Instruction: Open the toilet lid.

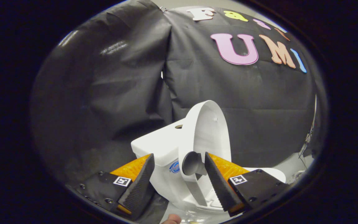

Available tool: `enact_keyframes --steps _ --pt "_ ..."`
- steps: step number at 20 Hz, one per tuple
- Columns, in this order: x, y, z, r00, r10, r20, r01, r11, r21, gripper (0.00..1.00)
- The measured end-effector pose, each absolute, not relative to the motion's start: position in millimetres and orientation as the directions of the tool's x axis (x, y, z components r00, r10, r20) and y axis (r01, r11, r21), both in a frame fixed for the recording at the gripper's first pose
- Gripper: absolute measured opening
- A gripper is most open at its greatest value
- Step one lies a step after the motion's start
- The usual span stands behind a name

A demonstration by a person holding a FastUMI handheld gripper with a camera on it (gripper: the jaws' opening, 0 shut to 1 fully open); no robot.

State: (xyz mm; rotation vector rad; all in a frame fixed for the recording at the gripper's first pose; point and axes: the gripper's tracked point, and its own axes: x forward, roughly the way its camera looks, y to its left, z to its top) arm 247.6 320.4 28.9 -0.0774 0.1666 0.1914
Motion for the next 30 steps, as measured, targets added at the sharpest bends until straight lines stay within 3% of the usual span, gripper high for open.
enact_keyframes --steps 16,23,30 --pt "193.4 258.7 38.1 0.969 0.174 -0.178 -0.194 0.975 -0.105 0.99" --pt "176.5 222.3 52.7 0.979 0.174 -0.107 -0.181 0.982 -0.055 0.99" --pt "158.7 170.2 60.0 0.989 0.124 -0.082 -0.134 0.983 -0.123 0.99"
